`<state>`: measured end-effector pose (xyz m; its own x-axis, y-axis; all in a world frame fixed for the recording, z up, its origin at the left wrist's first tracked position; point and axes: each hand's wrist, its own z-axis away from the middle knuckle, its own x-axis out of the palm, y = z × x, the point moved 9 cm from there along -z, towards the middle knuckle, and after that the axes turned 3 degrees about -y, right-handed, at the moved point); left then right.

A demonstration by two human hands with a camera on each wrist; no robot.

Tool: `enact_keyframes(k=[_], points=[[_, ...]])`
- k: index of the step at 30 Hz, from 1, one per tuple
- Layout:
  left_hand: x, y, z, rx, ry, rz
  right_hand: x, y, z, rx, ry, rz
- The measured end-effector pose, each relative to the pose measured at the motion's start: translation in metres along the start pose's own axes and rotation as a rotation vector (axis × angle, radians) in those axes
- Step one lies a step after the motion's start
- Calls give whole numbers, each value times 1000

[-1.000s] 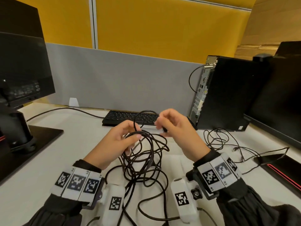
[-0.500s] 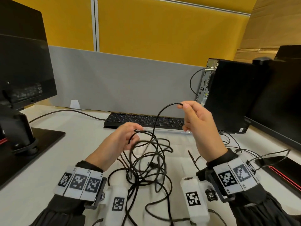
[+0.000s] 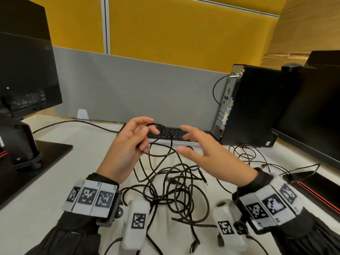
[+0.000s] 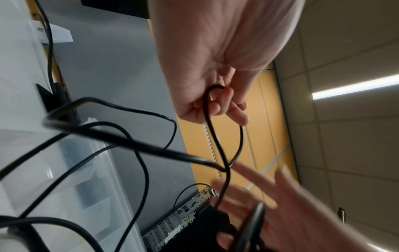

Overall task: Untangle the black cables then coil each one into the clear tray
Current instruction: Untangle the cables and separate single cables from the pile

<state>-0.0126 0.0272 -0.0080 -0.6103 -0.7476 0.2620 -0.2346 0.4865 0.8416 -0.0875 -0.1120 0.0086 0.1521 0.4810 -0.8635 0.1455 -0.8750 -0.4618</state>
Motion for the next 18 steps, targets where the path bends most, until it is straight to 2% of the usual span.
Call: enact_keyframes(k=[3, 5, 7, 10, 12, 14, 18], points=[[9, 1, 2, -2, -46, 6, 29, -22, -17, -14, -180, -103], [10, 0, 2, -3, -47, -46, 42, -27, -24, 9, -236, -353], [9, -5, 1, -36, -57, -93, 40, -25, -26, 43, -230, -563], [20, -20, 5, -186, -186, -252, 2, -20, -25, 11, -67, -781], [24, -20, 9, -203, -251, -413, -33, -10, -22, 0, 62, -978], [9, -6, 6, -136, -134, -481, -64, 2, -17, 10, 189, -1144], [-33, 17, 1, -13, 167, -541, -97, 30, -10, 32, 462, -1324]])
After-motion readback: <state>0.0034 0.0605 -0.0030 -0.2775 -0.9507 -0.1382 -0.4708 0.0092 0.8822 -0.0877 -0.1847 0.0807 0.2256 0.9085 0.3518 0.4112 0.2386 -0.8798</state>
